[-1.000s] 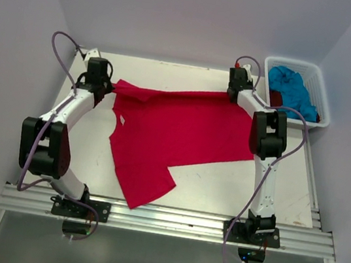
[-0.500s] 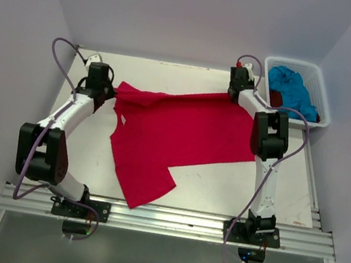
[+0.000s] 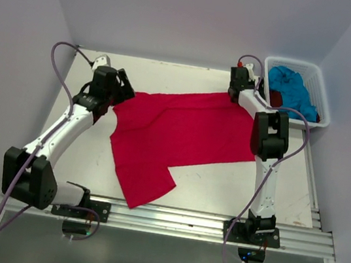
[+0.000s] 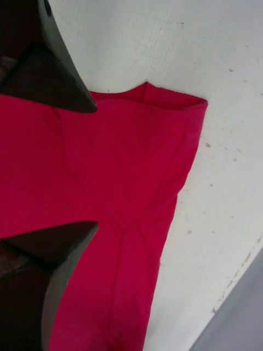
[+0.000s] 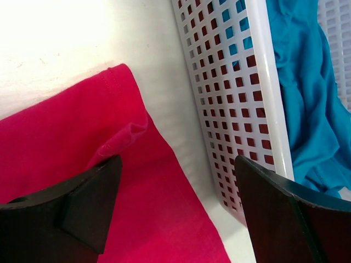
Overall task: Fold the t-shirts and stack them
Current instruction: Fold the flattened tshirt in 1/3 of the way
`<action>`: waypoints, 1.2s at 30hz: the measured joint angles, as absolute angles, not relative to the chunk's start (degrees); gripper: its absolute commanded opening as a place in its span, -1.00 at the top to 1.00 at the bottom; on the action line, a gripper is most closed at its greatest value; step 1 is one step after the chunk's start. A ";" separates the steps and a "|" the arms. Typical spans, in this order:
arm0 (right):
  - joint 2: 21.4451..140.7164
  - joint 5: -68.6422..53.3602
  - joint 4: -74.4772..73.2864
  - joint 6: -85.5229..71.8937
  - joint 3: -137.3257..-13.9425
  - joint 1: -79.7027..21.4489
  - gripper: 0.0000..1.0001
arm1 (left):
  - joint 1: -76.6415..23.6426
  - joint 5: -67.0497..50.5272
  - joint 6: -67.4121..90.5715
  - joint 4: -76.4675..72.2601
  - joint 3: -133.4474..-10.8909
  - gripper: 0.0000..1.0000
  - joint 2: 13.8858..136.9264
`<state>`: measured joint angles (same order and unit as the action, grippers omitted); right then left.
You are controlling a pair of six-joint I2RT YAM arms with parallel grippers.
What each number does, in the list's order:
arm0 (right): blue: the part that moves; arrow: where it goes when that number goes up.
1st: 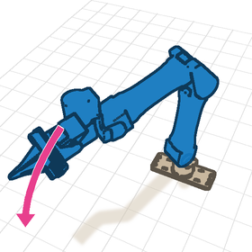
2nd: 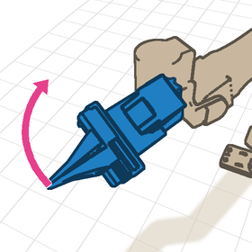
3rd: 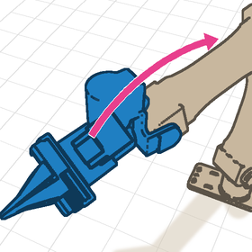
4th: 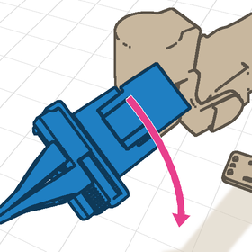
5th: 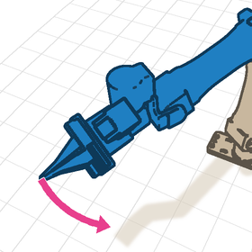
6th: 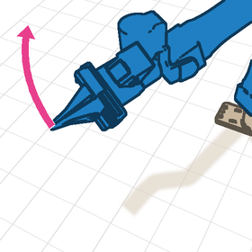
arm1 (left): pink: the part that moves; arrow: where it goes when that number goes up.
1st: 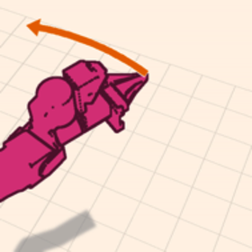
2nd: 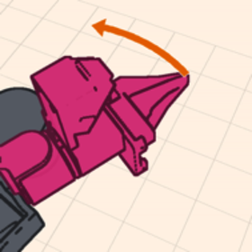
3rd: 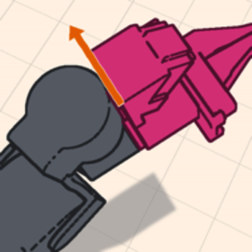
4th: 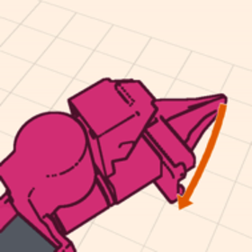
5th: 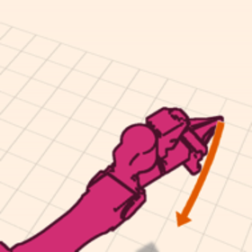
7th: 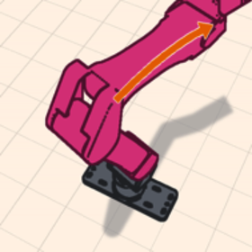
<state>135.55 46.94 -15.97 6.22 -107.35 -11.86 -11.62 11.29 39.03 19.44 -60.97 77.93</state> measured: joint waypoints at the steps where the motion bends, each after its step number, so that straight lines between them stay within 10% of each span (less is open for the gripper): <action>1: 135.46 46.78 -16.08 5.96 -107.35 -11.86 -0.75 | -12.23 11.64 39.51 19.62 -60.82 -0.75 76.38; 7: 133.36 43.42 -17.56 3.44 -107.33 -11.94 -0.71 | -13.26 14.59 40.49 19.77 -60.40 -0.69 69.21; 10: 131.13 40.29 -17.41 1.96 -106.65 -11.99 -0.61 | -13.28 15.42 40.40 19.31 -60.07 -0.20 69.23; 12: 128.84 37.50 -17.19 1.08 -104.86 -11.99 0.17 | -13.26 15.35 40.01 18.02 -58.92 0.57 70.04; 14: 127.02 34.28 -17.21 -0.10 -104.14 -11.99 1.00 | -13.26 15.07 39.31 16.53 -57.10 0.94 71.13; 36: 129.99 21.41 -23.53 -9.04 -105.41 -12.10 1.00 | -13.28 9.43 36.86 -7.38 -51.40 1.00 97.89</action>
